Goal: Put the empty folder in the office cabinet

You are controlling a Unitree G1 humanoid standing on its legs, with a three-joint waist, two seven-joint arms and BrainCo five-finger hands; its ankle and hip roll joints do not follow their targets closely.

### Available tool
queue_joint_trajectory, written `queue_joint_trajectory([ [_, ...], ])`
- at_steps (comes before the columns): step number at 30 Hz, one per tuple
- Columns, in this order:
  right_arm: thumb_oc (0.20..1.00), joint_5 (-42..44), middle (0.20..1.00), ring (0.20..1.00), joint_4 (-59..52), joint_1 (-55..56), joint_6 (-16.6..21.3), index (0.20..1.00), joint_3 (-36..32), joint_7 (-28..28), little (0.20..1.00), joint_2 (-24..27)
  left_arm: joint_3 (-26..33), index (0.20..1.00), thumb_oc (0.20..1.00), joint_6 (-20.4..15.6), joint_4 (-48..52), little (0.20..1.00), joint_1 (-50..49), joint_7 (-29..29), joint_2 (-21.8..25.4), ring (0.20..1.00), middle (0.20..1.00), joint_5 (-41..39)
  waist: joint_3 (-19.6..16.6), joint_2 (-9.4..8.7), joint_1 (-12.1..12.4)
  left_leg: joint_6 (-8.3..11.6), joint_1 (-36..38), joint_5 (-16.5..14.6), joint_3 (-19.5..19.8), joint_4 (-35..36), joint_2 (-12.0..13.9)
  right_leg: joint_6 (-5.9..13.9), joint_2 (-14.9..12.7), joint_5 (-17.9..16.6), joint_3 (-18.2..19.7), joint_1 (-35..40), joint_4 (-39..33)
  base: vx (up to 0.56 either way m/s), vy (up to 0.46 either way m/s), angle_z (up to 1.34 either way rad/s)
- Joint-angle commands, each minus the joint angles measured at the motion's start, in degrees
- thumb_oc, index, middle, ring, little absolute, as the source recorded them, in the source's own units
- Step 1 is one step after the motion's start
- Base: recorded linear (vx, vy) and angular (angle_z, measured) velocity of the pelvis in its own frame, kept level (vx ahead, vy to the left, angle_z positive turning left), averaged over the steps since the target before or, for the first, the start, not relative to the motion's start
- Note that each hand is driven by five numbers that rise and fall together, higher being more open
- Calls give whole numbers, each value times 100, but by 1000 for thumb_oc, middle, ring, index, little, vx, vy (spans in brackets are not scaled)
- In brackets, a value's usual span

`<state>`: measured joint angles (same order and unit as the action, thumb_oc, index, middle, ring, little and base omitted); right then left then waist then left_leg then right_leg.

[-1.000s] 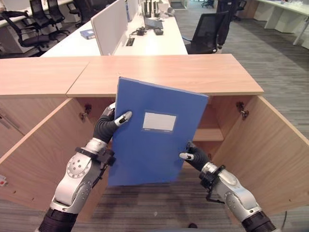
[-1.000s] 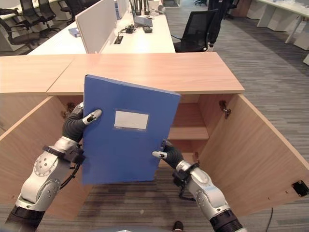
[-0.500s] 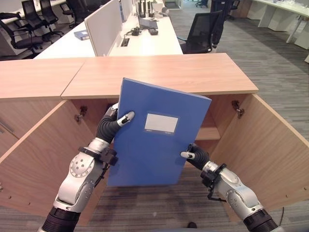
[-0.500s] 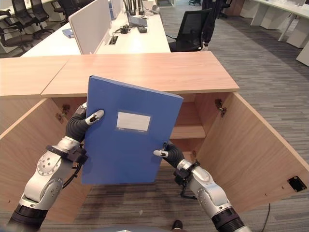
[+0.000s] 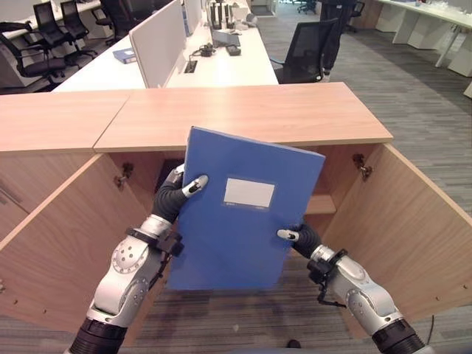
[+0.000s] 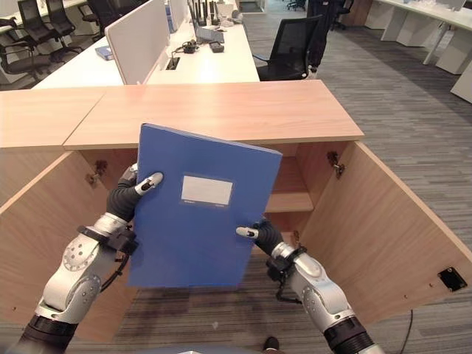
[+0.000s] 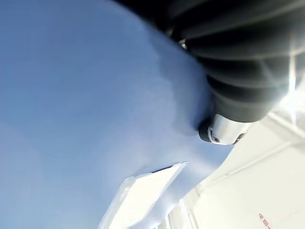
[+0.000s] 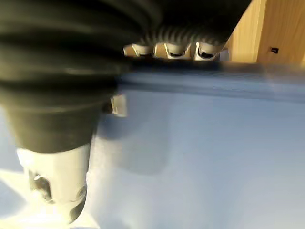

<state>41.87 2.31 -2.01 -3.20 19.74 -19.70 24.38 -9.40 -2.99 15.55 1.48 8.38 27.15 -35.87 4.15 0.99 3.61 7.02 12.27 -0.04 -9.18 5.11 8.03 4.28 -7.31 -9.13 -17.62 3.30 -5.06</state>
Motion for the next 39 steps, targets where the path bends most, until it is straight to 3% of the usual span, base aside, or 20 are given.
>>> queue_joint_trajectory([
  [1,1000,303,1000,1000,-516,-494,126,1000,373,-276,1000,-523,-564,200,200,-128,312,200,344,264,-78,200,200,-543,-65,-185,-24,-53,-466,-34,315,-11,14,623,-515,907,6,609,262,0,0,0],
  [13,1000,223,1000,1000,-22,-373,-22,1000,322,-330,1000,-577,-558,200,200,-23,526,200,173,408,-150,200,200,-972,-58,-198,-7,-57,-449,-39,312,-11,7,626,-519,882,18,614,245,0,0,0],
  [14,200,251,200,200,-39,-398,-37,200,357,-364,200,-590,-565,200,200,-27,458,200,155,405,-162,200,200,-931,-50,-198,-6,-58,-453,-32,310,-11,2,621,-516,875,23,603,242,0,0,0],
  [33,200,289,200,200,-424,-356,-133,200,367,-745,200,-448,-410,200,200,-61,374,200,-36,583,-194,200,200,-726,-48,-219,25,-59,-481,-25,323,-11,7,624,-513,882,33,582,255,0,0,0],
  [39,200,41,200,200,-315,-176,-125,200,100,-671,200,-364,-165,200,200,-60,193,200,-258,589,-171,200,200,-533,-49,-224,30,-54,-487,-24,330,-11,12,627,-499,896,35,585,256,6,-1,0],
])
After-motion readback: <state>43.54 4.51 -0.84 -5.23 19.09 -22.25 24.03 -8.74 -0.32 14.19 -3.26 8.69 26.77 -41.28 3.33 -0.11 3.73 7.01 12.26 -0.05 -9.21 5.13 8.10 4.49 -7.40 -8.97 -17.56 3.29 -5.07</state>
